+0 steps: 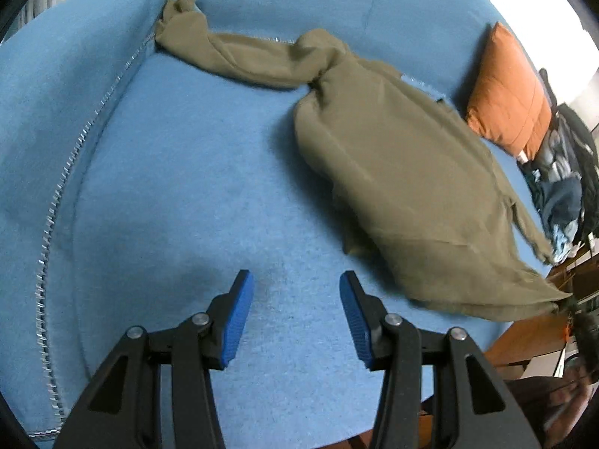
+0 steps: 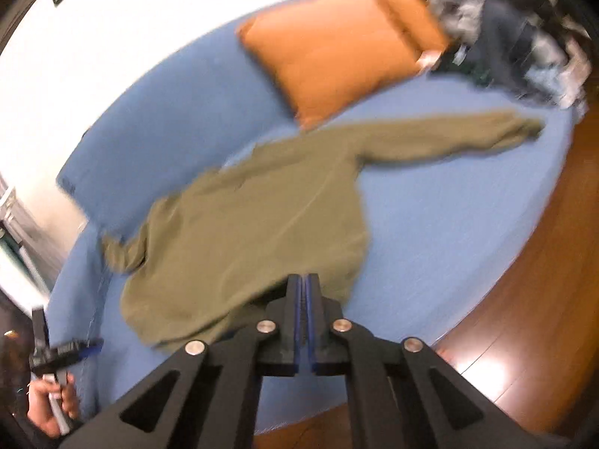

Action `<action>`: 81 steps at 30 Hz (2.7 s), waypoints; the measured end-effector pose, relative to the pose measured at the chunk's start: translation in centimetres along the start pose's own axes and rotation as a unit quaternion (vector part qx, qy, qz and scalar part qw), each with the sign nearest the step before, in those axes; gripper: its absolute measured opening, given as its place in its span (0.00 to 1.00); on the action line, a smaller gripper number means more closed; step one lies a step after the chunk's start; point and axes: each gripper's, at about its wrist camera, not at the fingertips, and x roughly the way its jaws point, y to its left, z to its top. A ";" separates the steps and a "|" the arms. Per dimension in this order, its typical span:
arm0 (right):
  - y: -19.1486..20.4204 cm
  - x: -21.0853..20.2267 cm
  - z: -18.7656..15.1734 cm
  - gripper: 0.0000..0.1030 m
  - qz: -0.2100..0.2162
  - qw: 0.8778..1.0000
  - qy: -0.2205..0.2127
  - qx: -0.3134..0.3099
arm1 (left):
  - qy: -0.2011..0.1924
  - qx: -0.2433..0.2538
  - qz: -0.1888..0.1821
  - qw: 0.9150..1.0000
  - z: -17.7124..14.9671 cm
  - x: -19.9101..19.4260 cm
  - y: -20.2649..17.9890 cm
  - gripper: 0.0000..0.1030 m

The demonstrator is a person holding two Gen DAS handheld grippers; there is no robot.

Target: Fold clothes

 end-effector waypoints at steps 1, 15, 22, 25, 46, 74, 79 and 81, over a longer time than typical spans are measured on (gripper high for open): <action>-0.7 0.3 -0.1 0.01 -0.007 1.000 0.007 0.014 | 0.000 0.004 -0.002 1.000 -0.2 0.5 -0.2 0.45; -2.9 5.8 -3.1 0.08 -0.013 0.991 0.127 0.045 | -0.022 -0.039 -0.023 0.999 1.9 6.2 -0.8 0.45; -3.8 5.0 -2.7 0.08 -0.020 0.990 0.126 0.060 | -0.034 0.087 0.033 0.995 1.1 7.5 -5.9 0.43; -3.8 5.1 -2.8 0.08 -0.020 0.989 0.130 0.062 | -0.038 0.134 0.027 0.990 0.7 8.2 -7.5 0.11; -5.9 7.2 -4.4 0.09 -0.047 0.979 0.178 0.087 | -0.100 -0.058 0.058 0.992 -0.7 -3.1 3.1 0.22; -2.6 6.3 -4.3 0.08 -0.061 0.985 0.154 0.049 | -0.091 -0.046 0.004 0.995 -0.5 -1.4 2.3 0.04; -2.8 1.9 -2.8 0.07 -0.104 0.991 0.084 0.029 | -0.152 -0.020 0.007 0.988 -4.5 -6.5 0.3 0.04; -2.6 1.5 -3.0 0.07 -0.122 0.988 0.091 0.002 | -0.160 -0.027 0.020 0.987 -5.3 -6.9 -0.1 0.04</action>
